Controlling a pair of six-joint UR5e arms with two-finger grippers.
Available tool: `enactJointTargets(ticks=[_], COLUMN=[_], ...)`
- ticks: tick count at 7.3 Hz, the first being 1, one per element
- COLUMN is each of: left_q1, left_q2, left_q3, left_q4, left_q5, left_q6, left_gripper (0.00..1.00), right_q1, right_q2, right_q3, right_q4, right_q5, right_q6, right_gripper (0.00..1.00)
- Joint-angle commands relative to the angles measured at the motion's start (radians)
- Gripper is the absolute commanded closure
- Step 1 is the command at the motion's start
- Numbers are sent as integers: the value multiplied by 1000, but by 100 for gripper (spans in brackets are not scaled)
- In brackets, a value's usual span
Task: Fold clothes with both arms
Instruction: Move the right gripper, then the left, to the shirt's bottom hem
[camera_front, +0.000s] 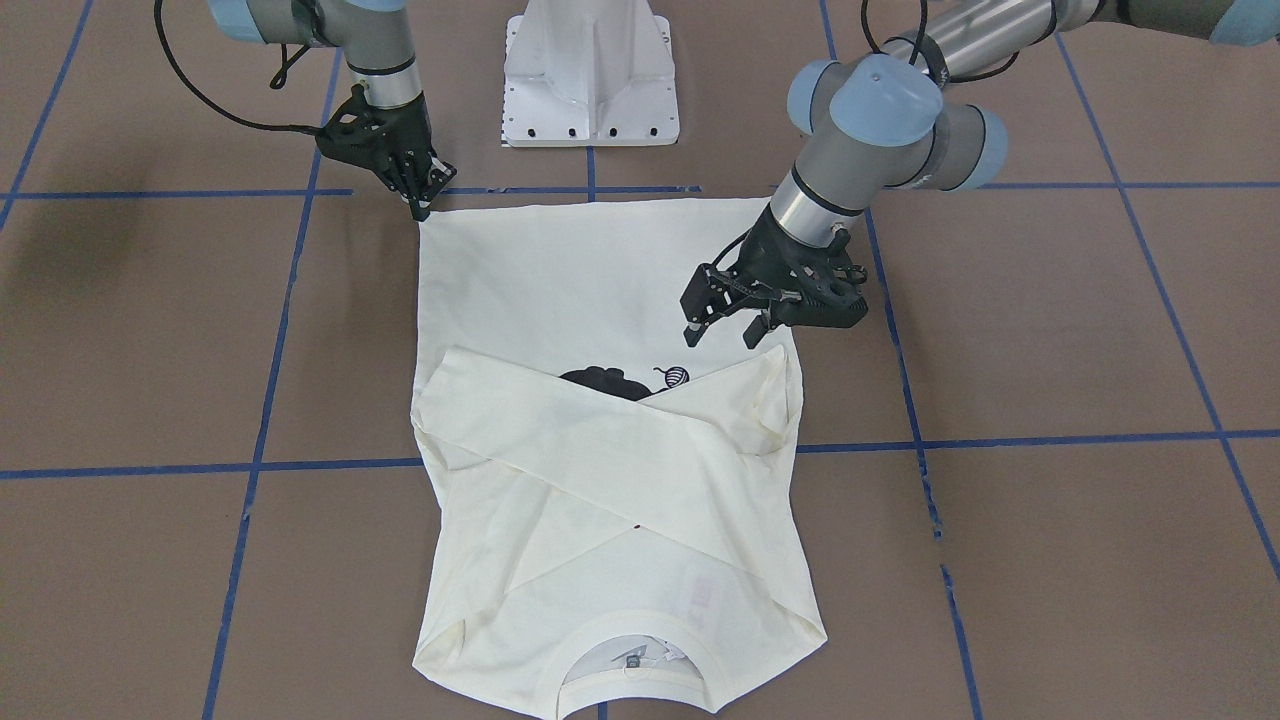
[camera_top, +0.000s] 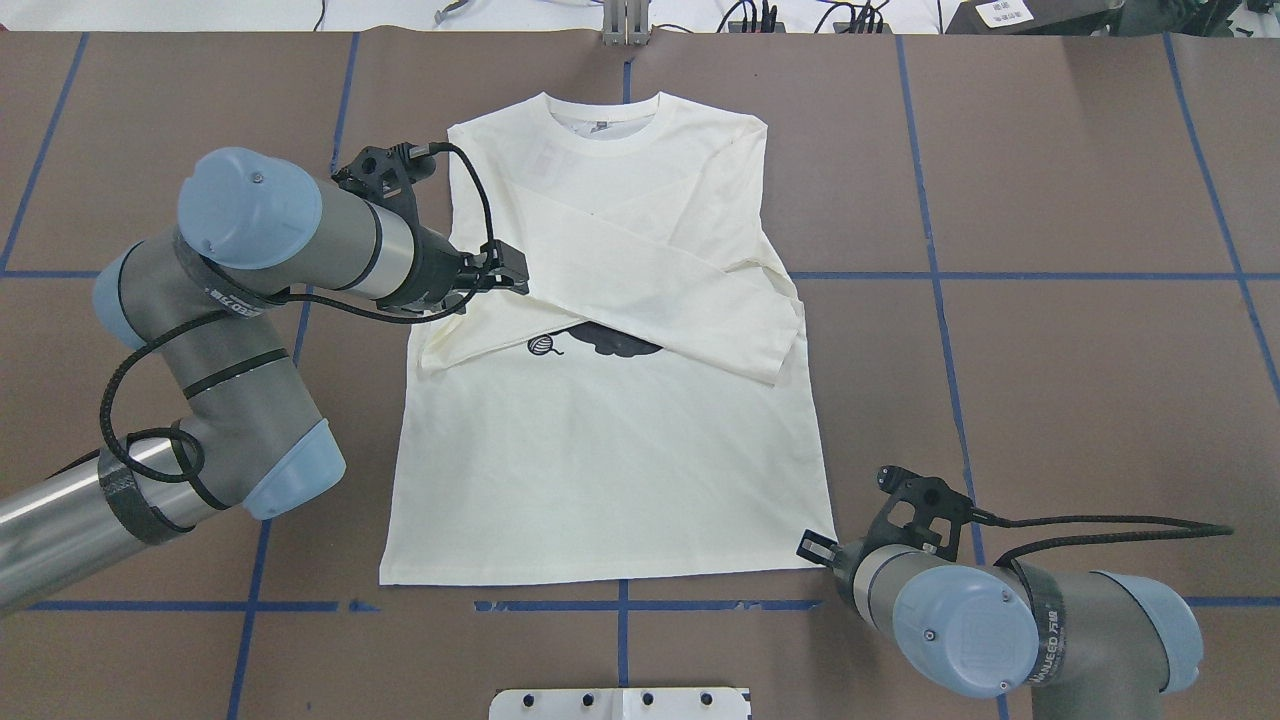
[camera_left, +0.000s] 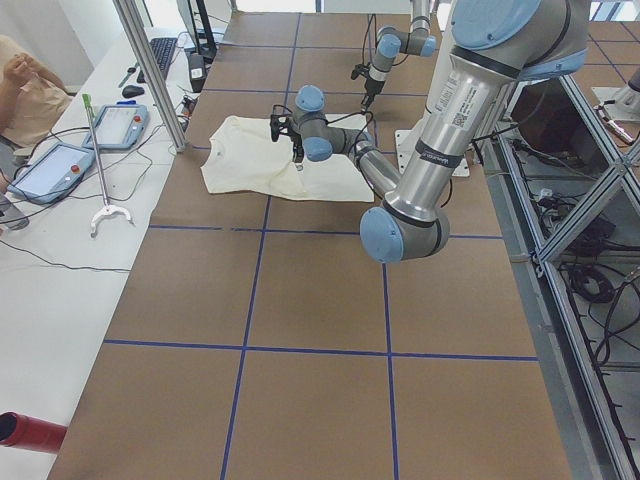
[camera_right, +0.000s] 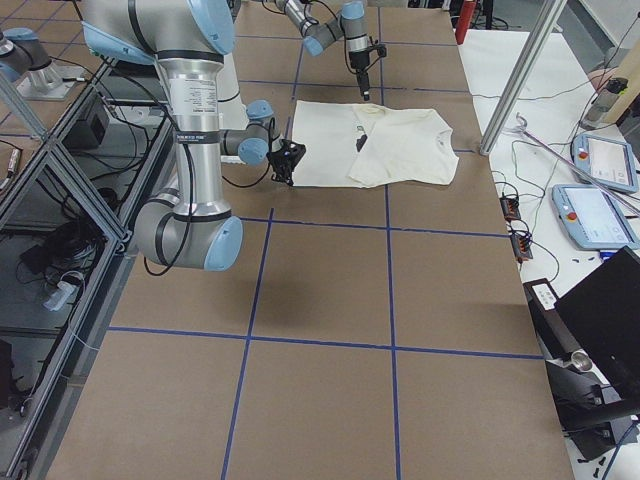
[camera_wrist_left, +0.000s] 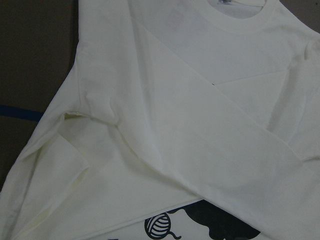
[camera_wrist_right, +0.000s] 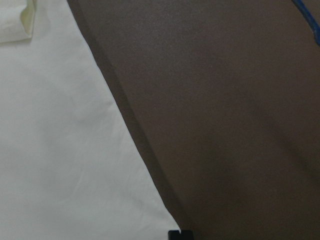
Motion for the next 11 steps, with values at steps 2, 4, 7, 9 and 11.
enactJointTargets(ticks=[2,4,7,9,11], left_q1=[56,208,333,385,388], left_q2=[32,171,218,249,258], left_q3=[-43,-164,-274,-288,-298], left_q4=[6,39,280,366,426], left_q5=[28,148,159,200,198], left_q6=[-158,-254,-331,-362,-362], left_gripper=[13,14,23,34,35], right_q1=[4,7,6,4,3], right_q2=[-2,-2,-2,-2,-2], right_q3=[57,69,73,70,68], right_q4=[-5,-4,-4,-4,-4], right_q5=[9,10,10,10,9], right_q6=[-2,-2,-2,0,0], right_gripper=[100,100,100,100,100])
